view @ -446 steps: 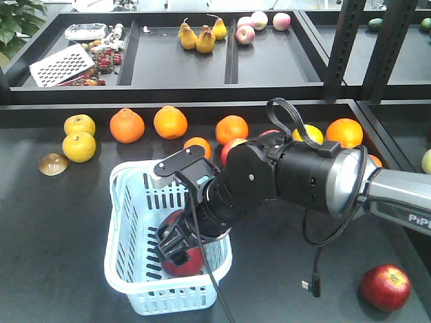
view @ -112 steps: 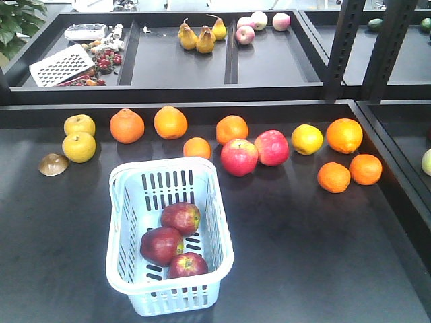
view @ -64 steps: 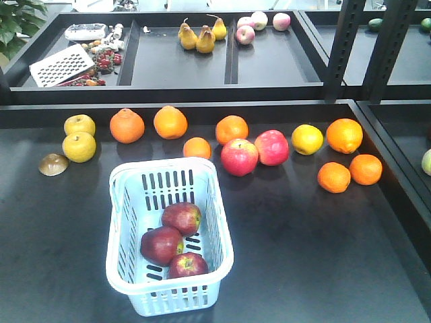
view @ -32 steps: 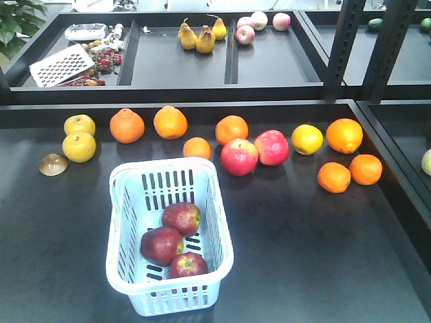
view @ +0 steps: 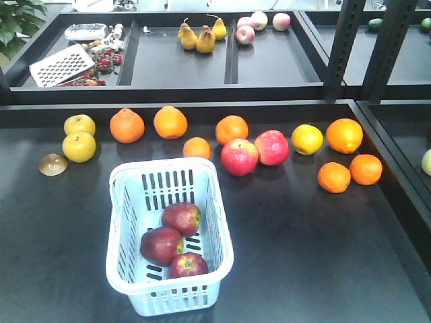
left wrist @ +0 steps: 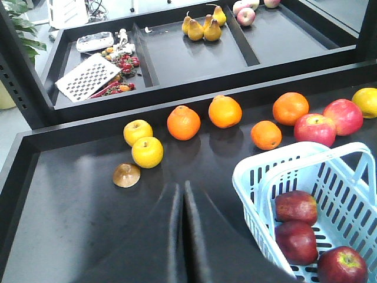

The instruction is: Pick three apples into basket with both arms

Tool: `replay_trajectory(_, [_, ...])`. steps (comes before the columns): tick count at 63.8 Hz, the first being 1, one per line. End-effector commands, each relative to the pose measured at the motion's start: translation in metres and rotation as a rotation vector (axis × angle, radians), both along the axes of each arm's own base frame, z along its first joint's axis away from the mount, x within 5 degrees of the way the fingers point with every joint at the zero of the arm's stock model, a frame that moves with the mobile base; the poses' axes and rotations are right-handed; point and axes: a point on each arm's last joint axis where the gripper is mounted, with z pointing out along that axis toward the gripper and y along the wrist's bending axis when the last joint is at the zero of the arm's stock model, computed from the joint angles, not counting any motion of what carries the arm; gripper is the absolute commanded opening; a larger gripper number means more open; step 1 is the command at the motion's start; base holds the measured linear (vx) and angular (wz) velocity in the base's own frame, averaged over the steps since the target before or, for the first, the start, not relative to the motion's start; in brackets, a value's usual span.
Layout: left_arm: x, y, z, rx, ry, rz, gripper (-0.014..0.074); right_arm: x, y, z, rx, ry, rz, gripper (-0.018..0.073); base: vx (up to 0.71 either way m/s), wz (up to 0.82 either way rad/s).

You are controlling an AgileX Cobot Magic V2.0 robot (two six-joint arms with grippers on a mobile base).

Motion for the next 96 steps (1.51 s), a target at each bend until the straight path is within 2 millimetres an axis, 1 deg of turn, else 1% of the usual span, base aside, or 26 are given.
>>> replay_trajectory(1, [0.0, 0.0, 0.013, -0.018, -0.085, -0.008, -0.0006, 0.001, -0.001, 0.012, 0.002, -0.085, -0.009, -0.0008, 0.0, 0.0])
replay_trajectory(19, [-0.001, 0.001, 0.012, -0.007, -0.071, 0.002, -0.0006, 0.001, -0.001, 0.012, 0.002, -0.085, -0.009, -0.0008, 0.0, 0.0])
replay_trajectory(24, [-0.004, 0.002, 0.012, -0.014, -0.097, -0.006, -0.0006, 0.001, -0.001, 0.012, 0.002, -0.085, -0.009, -0.0008, 0.0, 0.0])
replay_trajectory(28, [-0.007, 0.002, 0.007, -0.029, -0.127, -0.026, -0.0006, 0.001, -0.001, 0.012, 0.002, -0.085, -0.009, -0.0008, 0.0, 0.0])
replay_trajectory(32, [-0.01, 0.001, -0.006, -0.044, -0.159, -0.057, -0.0006, 0.001, -0.001, 0.012, 0.002, -0.085, -0.009, -0.0008, 0.0, 0.0])
replay_trajectory(37, [-0.012, -0.003, -0.029, -0.055, -0.196, -0.099, -0.0006, 0.001, -0.001, 0.012, 0.002, -0.084, -0.009, -0.0008, 0.0, 0.0])
replay_trajectory(44, [-0.015, -0.005, -0.068, -0.086, -0.238, -0.13, -0.0006, 0.001, -0.001, 0.012, 0.002, -0.084, -0.009, -0.0008, 0.0, 0.0])
replay_trajectory(50, [-0.016, -0.006, -0.108, -0.106, -0.259, -0.13, -0.0006, 0.001, -0.001, 0.012, 0.002, -0.084, -0.009, -0.0008, 0.0, 0.0])
replay_trajectory(56, [-0.021, -0.004, -0.143, -0.142, -0.3, -0.123, -0.0006, 0.001, -0.001, 0.012, 0.002, -0.081, -0.008, -0.0008, 0.0, 0.0])
replay_trajectory(62, [-0.028, -0.002, -0.17, -0.191, -0.337, -0.098, -0.0006, 0.001, -0.001, 0.012, 0.002, -0.081, -0.008, -0.0008, 0.0, 0.0])
replay_trajectory(70, [-0.034, 0.002, -0.2, -0.24, -0.374, -0.04, -0.0006, 0.001, -0.001, 0.012, 0.002, -0.081, -0.008, -0.0008, 0.0, 0.0])
replay_trajectory(74, [-0.035, 0.004, -0.214, -0.248, -0.377, -0.011, -0.0006, 0.001, -0.001, 0.012, 0.002, -0.081, -0.008, -0.0008, 0.0, 0.0])
replay_trajectory(83, [-0.034, 0.006, -0.236, -0.265, -0.395, 0.043, -0.0006, 0.001, -0.001, 0.012, 0.002, -0.082, -0.008, -0.0008, 0.0, 0.0])
replay_trajectory(87, [-0.034, 0.007, -0.238, -0.265, -0.376, 0.064, -0.0006, 0.001, -0.001, 0.012, 0.002, -0.082, -0.008, -0.0008, 0.0, 0.0])
replay_trajectory(96, [-0.034, 0.007, -0.236, -0.231, -0.396, 0.061, -0.0006, 0.001, -0.001, 0.012, 0.002, -0.082, -0.008, -0.0008, 0.0, 0.0])
